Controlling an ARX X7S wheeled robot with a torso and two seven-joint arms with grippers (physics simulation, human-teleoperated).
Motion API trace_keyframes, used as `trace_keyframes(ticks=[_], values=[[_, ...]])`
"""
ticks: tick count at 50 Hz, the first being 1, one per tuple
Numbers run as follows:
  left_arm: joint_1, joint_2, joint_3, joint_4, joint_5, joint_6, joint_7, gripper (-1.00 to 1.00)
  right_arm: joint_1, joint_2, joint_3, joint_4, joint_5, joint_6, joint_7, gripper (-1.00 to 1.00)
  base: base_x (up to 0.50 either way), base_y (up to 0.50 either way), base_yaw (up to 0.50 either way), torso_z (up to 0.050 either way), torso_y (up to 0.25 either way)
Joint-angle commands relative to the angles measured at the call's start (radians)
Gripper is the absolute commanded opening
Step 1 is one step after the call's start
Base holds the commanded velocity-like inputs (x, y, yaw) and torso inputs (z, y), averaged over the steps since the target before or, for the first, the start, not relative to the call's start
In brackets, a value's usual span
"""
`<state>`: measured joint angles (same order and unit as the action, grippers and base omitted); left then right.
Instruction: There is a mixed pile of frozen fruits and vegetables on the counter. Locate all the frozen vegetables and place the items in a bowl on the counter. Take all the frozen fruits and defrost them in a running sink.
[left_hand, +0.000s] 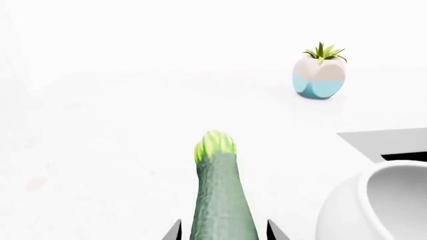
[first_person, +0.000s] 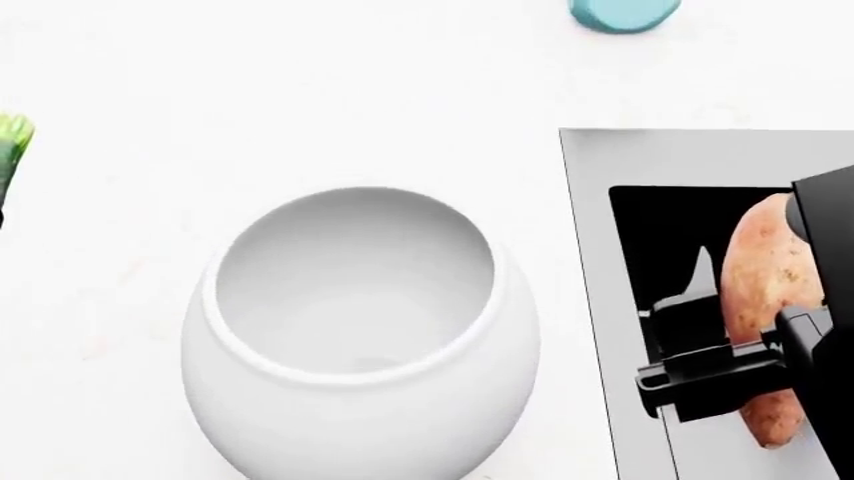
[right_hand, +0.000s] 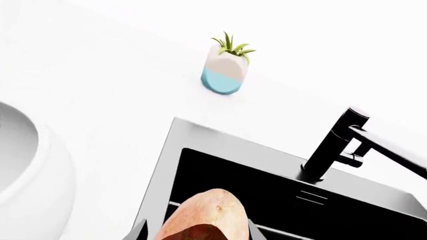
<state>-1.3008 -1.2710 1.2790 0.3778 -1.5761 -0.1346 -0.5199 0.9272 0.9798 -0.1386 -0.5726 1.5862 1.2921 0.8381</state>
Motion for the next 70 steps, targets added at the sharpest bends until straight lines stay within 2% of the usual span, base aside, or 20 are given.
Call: trace_keyframes(ticks=[1, 5, 7, 10, 11, 12, 16, 22, 24, 29, 32, 36, 37, 40, 43, 56, 66, 70], values=[[-0.027, -0.008, -0.006, -0.007, -0.030, -0.018, -0.011, -1.00, 0.090, -0.017, -0.042, 0.059, 0.074, 0.033, 0.062, -1.00, 0.00, 0.00, 0.00, 0.000, 0.000], [-0.037, 0.017, -0.008, -0.025, -0.024, -0.029, -0.031, -1.00, 0.244, -0.055, -0.126, 0.150, 0.199, 0.085, 0.125, -1.00, 0.00, 0.00, 0.00, 0.000, 0.000], [-0.039, 0.017, -0.009, -0.018, -0.024, -0.031, -0.032, -1.00, 0.436, -0.096, -0.233, 0.233, 0.268, 0.171, 0.177, -1.00, 0.00, 0.00, 0.00, 0.000, 0.000], [-0.033, 0.034, -0.006, -0.014, -0.017, -0.029, -0.039, -1.00, 0.650, -0.170, -0.332, 0.383, 0.279, 0.250, 0.165, -1.00, 0.00, 0.00, 0.00, 0.000, 0.000], [-0.030, 0.034, -0.004, -0.012, -0.014, -0.028, -0.037, -1.00, 0.691, -0.187, -0.360, 0.410, 0.256, 0.267, 0.128, -1.00, 0.00, 0.00, 0.00, 0.000, 0.000], [-0.018, 0.037, 0.000, -0.014, -0.008, -0.015, -0.034, -1.00, 0.818, -0.226, -0.436, 0.479, 0.205, 0.275, 0.053, -1.00, 0.00, 0.00, 0.00, 0.000, 0.000], [0.012, 0.048, 0.012, -0.032, 0.003, 0.010, -0.026, -1.00, 1.043, -0.332, -0.628, 0.645, 0.083, 0.270, -0.196, -1.00, 0.00, 0.00, 0.00, 0.000, 0.000], [-0.001, 0.052, 0.008, -0.031, 0.000, -0.009, -0.013, -1.00, 1.234, -0.479, -0.806, 0.874, -0.188, 0.190, -0.630, -1.00, 0.00, 0.00, 0.00, 0.000, 0.002], [-0.010, 0.056, 0.005, -0.028, 0.008, -0.017, -0.013, -1.00, 1.253, -0.534, -0.878, 0.966, -0.259, 0.149, -0.783, -1.00, 0.00, 0.00, 0.00, 0.000, 0.000], [0.005, 0.064, 0.010, -0.043, 0.014, -0.005, -0.007, -1.00, 1.303, -0.655, -1.001, 1.155, -0.392, 0.038, -1.049, -1.00, 0.00, 0.00, 0.00, 0.000, 0.000], [0.017, 0.072, 0.013, -0.066, 0.023, 0.007, -0.003, -1.00, 1.325, -0.770, -1.088, 1.372, -0.478, -0.038, -1.246, -1.00, 0.00, 0.00, 0.00, 0.000, 0.000], [0.027, 0.059, 0.013, -0.049, 0.023, 0.017, 0.009, -1.00, 1.273, -0.874, -1.149, 1.500, -0.532, -0.119, -1.375, -1.00, 0.00, 0.00, 0.00, 0.000, 0.000], [0.027, 0.031, 0.006, -0.035, 0.010, 0.027, 0.025, -1.00, 1.259, -0.888, -1.150, 1.511, -0.535, -0.132, -1.377, -1.00, 0.00, 0.00, 0.00, 0.000, 0.000], [0.042, 0.043, 0.014, -0.037, 0.026, 0.037, 0.025, -1.00, 1.234, -0.922, -1.145, 1.525, -0.525, -0.150, -1.413, -1.00, 0.00, 0.00, 0.00, 0.000, 0.000], [0.053, 0.049, 0.017, -0.056, 0.026, 0.045, 0.033, -1.00, 1.211, -0.928, -1.135, 1.522, -0.512, -0.136, -1.386, -1.00, 0.00, 0.00, 0.00, 0.000, 0.000], [0.074, 0.035, 0.016, -0.043, 0.031, 0.071, 0.021, -1.00, 1.168, -0.898, -1.121, 1.396, -0.439, -0.001, -1.318, -1.00, 0.00, 0.00, 0.00, 0.001, 0.001], [0.087, 0.018, 0.016, -0.038, 0.032, 0.082, 0.026, -1.00, 1.043, -0.866, -1.073, 1.356, -0.403, -0.044, -1.220, -1.00, 0.00, 0.00, 0.00, 0.000, 0.000], [0.085, 0.016, 0.013, -0.037, 0.029, 0.081, 0.030, -1.00, 1.021, -0.890, -1.079, 1.397, -0.408, -0.062, -1.241, -1.00, 0.00, 0.00, 0.00, 0.000, 0.000]])
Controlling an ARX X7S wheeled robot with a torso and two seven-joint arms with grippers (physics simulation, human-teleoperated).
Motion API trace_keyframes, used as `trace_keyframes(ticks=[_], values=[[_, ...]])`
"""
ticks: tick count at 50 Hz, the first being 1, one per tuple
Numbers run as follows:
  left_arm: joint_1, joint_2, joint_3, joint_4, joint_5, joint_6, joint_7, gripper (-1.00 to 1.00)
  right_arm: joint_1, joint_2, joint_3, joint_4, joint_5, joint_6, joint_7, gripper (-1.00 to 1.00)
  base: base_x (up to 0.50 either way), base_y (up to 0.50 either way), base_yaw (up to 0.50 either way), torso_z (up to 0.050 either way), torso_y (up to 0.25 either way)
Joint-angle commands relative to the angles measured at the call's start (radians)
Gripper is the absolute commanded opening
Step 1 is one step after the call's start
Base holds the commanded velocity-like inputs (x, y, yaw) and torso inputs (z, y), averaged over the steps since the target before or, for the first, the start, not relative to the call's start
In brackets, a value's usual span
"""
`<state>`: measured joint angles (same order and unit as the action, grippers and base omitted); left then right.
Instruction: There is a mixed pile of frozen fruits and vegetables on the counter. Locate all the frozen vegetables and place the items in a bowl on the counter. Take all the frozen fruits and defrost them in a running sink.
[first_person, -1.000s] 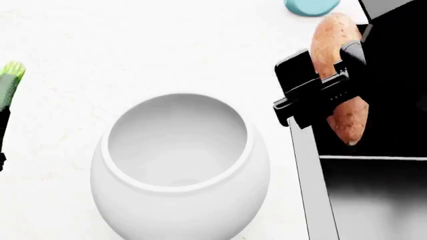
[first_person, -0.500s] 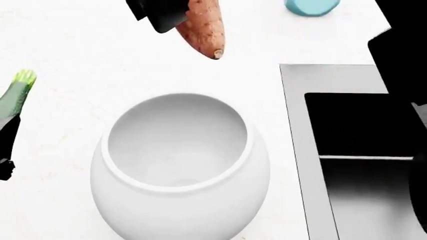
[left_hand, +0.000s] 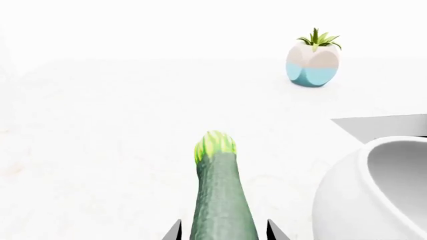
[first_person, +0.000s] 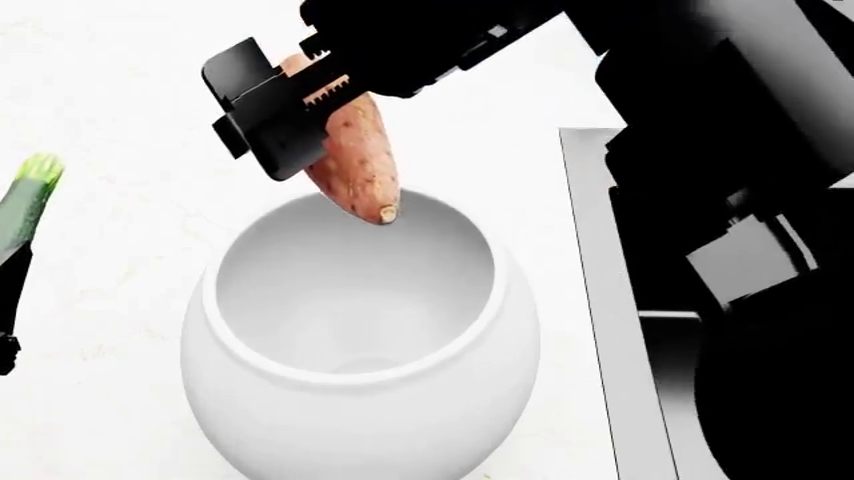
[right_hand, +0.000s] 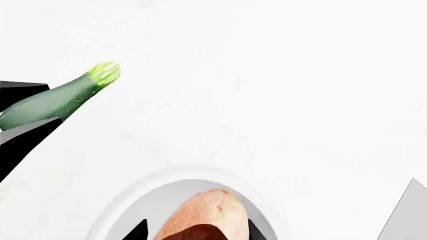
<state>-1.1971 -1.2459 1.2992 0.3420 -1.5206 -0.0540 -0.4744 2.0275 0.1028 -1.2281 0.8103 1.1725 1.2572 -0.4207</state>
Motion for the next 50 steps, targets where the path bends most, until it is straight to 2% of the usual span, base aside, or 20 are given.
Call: trace_keyframes(ticks=[1, 7, 10, 20, 50], values=[[-0.019, -0.012, -0.007, 0.001, -0.026, 0.000, -0.013, -1.00, -0.083, -0.014, 0.000, 0.005, 0.000, -0.027, 0.011, -1.00, 0.00, 0.00, 0.00, 0.000, 0.000], [-0.012, -0.024, -0.008, 0.002, -0.028, 0.006, -0.005, -1.00, -0.106, -0.005, 0.009, -0.019, 0.020, -0.010, 0.035, -1.00, 0.00, 0.00, 0.00, 0.000, 0.002], [-0.014, 0.008, -0.007, -0.010, -0.023, 0.003, -0.025, -1.00, -0.104, -0.012, 0.007, -0.007, 0.019, -0.010, 0.033, -1.00, 0.00, 0.00, 0.00, 0.000, 0.000], [-0.010, -0.015, -0.011, -0.003, -0.030, 0.006, -0.005, -1.00, -0.119, -0.004, 0.007, -0.024, 0.034, 0.013, 0.052, -1.00, 0.00, 0.00, 0.00, 0.000, 0.000], [0.010, 0.005, -0.007, -0.021, -0.017, 0.006, -0.003, -1.00, -0.168, 0.027, -0.012, -0.082, 0.047, 0.023, 0.074, -1.00, 0.00, 0.00, 0.00, 0.000, 0.000]])
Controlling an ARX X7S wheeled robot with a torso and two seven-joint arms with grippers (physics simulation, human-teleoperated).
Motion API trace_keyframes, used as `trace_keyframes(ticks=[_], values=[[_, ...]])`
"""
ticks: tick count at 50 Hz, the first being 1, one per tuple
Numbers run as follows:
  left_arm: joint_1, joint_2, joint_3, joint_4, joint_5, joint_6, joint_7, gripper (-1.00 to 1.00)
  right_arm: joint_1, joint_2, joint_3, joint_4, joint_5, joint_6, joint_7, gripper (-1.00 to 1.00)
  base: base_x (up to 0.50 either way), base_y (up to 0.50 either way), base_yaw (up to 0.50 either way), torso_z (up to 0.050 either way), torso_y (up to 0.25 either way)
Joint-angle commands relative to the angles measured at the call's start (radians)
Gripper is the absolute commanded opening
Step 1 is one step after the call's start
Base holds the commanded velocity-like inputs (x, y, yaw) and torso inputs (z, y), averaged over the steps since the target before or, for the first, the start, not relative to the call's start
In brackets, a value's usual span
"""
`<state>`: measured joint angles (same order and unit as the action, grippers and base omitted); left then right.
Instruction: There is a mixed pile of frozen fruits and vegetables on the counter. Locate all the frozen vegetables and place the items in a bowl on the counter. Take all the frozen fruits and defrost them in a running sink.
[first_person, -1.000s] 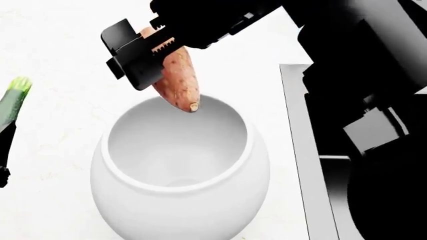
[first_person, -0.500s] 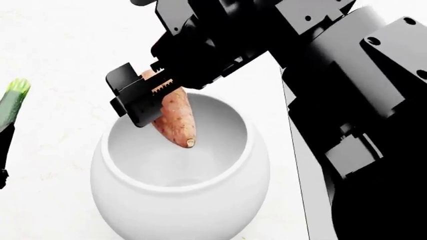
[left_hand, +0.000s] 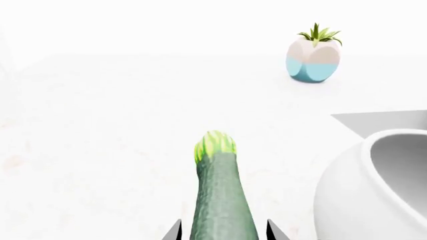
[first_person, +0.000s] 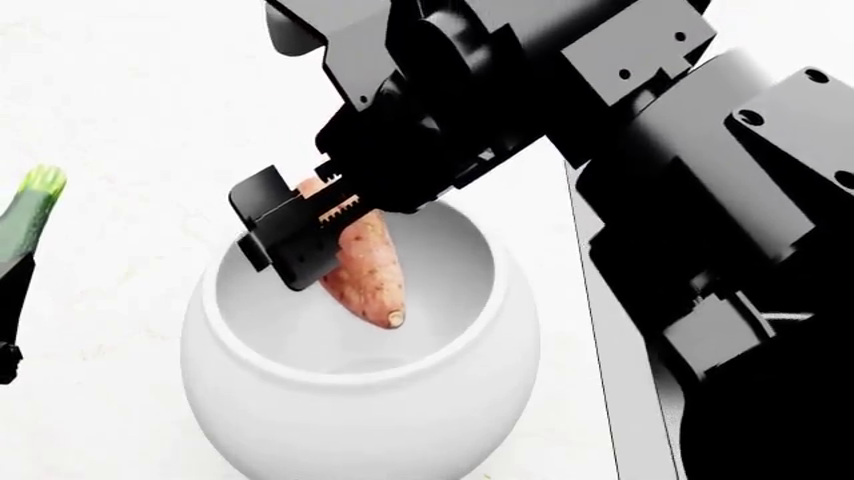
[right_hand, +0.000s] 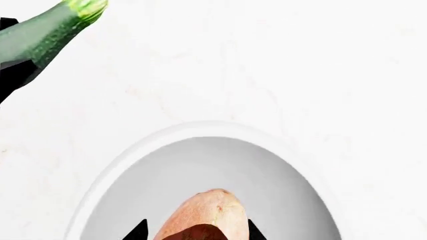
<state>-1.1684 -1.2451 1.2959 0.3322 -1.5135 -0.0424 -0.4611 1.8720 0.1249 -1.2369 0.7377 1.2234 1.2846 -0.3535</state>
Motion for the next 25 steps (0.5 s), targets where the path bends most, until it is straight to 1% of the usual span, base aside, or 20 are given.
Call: trace_keyframes(ticks=[1, 4, 5, 15, 18, 20, 22, 23, 25], values=[[-0.018, 0.002, -0.004, -0.010, -0.024, -0.004, -0.014, -1.00, -0.012, 0.005, -0.003, -0.012, -0.004, -0.004, 0.007, -1.00, 0.00, 0.00, 0.00, 0.000, 0.000], [-0.021, -0.007, -0.007, -0.004, -0.028, -0.008, -0.010, -1.00, -0.013, 0.004, -0.010, -0.014, -0.008, -0.002, 0.012, -1.00, 0.00, 0.00, 0.00, 0.000, 0.000], [-0.023, -0.004, -0.008, -0.005, -0.027, -0.010, -0.014, -1.00, -0.013, 0.005, -0.010, -0.013, -0.009, -0.002, 0.019, 1.00, 0.00, 0.00, 0.00, 0.000, 0.000], [-0.025, 0.012, -0.010, -0.005, -0.025, -0.015, -0.018, -1.00, -0.017, 0.009, -0.005, -0.019, -0.003, -0.002, 0.036, 1.00, 0.00, 0.00, 0.00, 0.000, 0.001], [-0.019, 0.003, -0.008, -0.001, -0.022, -0.011, -0.013, -1.00, -0.010, 0.016, 0.006, -0.023, 0.003, -0.004, 0.046, 1.00, 0.00, 0.00, 0.00, 0.000, 0.000], [-0.018, 0.004, -0.009, -0.001, -0.022, -0.010, -0.013, -1.00, -0.007, 0.026, 0.025, -0.030, 0.012, -0.011, 0.072, 1.00, 0.00, 0.00, 0.00, 0.000, 0.000], [-0.024, 0.027, -0.006, -0.022, -0.019, -0.024, -0.006, -1.00, 0.002, 0.046, 0.075, -0.041, 0.044, -0.010, 0.135, 1.00, 0.00, 0.00, 0.00, 0.000, 0.000], [-0.026, 0.031, -0.006, -0.023, -0.019, -0.028, -0.005, -1.00, 0.003, 0.053, 0.079, -0.057, 0.047, -0.010, 0.144, 1.00, 0.00, 0.00, 0.00, 0.000, 0.000], [-0.051, 0.053, -0.014, -0.023, -0.023, -0.048, -0.012, -1.00, 0.005, 0.100, 0.137, -0.153, 0.101, 0.003, 0.222, 1.00, 0.00, 0.00, 0.00, 0.000, 0.000]])
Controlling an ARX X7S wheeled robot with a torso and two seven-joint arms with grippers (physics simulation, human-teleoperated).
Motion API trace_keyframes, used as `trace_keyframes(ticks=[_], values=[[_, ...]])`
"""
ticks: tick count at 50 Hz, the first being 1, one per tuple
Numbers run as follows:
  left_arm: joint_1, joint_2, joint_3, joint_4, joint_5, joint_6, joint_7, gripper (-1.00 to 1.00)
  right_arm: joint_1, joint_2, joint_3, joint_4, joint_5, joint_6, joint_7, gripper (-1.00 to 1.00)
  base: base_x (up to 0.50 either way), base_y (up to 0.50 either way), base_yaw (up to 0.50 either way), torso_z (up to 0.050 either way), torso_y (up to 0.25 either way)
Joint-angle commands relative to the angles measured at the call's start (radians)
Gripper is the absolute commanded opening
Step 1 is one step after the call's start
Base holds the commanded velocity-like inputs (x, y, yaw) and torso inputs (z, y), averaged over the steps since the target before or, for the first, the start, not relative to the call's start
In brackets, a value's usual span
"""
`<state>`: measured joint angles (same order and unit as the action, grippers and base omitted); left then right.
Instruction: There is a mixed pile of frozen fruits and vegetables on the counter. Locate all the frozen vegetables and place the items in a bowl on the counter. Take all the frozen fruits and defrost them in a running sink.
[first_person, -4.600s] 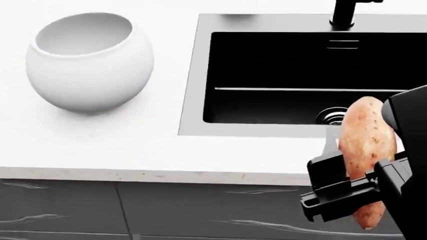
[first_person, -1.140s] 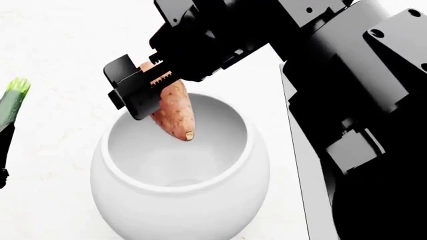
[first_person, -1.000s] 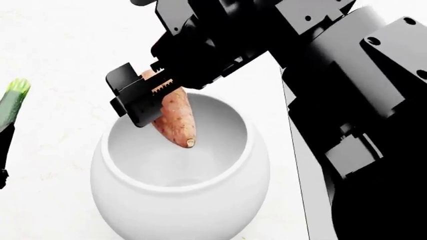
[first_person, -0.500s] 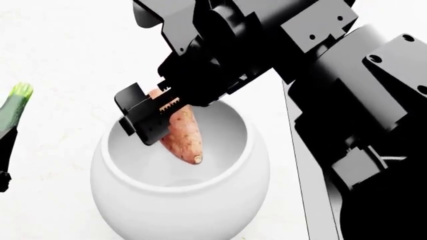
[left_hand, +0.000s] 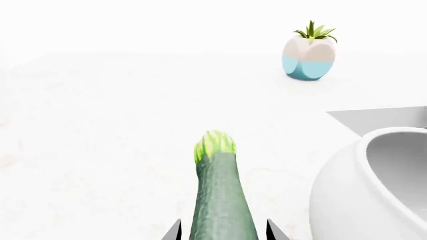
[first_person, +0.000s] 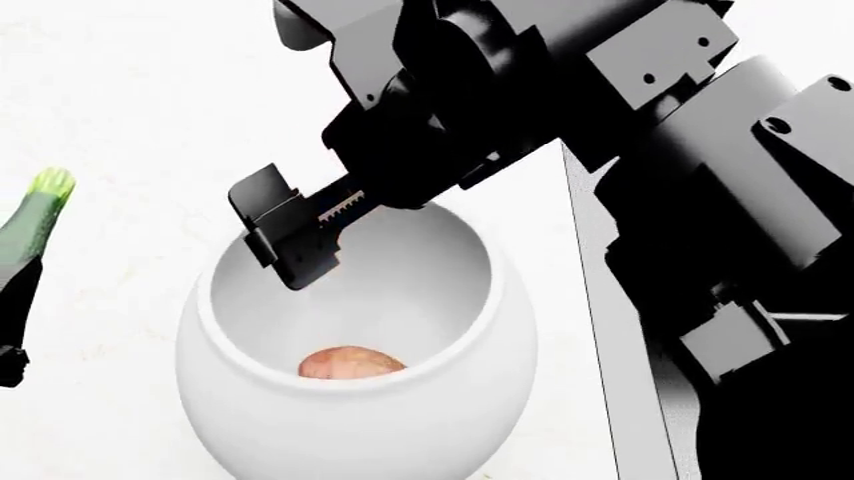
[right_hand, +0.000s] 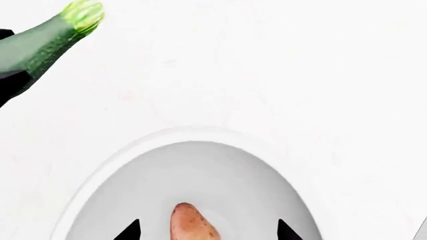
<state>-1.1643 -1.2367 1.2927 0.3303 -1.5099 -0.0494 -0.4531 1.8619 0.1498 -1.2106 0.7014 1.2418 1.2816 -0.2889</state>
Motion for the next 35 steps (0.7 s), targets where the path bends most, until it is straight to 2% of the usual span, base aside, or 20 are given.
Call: trace_keyframes(ticks=[1, 7, 12, 16, 19, 28, 35], values=[[-0.060, 0.053, -0.012, -0.023, -0.025, -0.045, -0.023, -1.00, 0.020, 0.098, 0.141, -0.152, 0.104, 0.003, 0.197, 1.00, 0.00, 0.00, 0.00, 0.000, 0.000], [-0.098, 0.070, -0.028, -0.008, -0.031, -0.070, -0.033, -1.00, -0.005, 0.220, 0.274, -0.324, 0.172, -0.063, 0.399, 1.00, 0.00, 0.00, 0.00, 0.000, 0.000], [-0.180, 0.123, -0.048, -0.010, -0.053, -0.142, -0.046, -1.00, -0.185, 0.387, 0.395, -0.595, 0.167, -0.257, 0.590, 1.00, 0.00, 0.00, 0.00, 0.000, 0.000], [-0.230, 0.150, -0.059, -0.006, -0.086, -0.191, -0.045, -1.00, -0.321, 0.494, 0.435, -0.756, 0.125, -0.381, 0.594, 1.00, 0.00, 0.00, 0.00, 0.000, 0.000], [-0.294, 0.215, -0.058, -0.015, -0.105, -0.260, -0.055, -1.00, -0.407, 0.576, 0.497, -0.868, 0.164, -0.446, 0.644, 1.00, 0.00, 0.00, 0.00, 0.000, 0.000], [-0.372, 0.369, -0.046, -0.063, -0.138, -0.343, -0.006, -1.00, -0.561, 0.714, 0.606, -1.038, 0.208, -0.572, 0.798, 1.00, 0.00, 0.00, 0.00, 0.000, 0.000], [-0.413, 0.495, -0.009, -0.139, -0.135, -0.412, 0.026, -1.00, -0.574, 0.766, 0.653, -1.058, 0.261, -0.595, 0.806, 1.00, 0.00, 0.00, 0.00, 0.001, 0.001]])
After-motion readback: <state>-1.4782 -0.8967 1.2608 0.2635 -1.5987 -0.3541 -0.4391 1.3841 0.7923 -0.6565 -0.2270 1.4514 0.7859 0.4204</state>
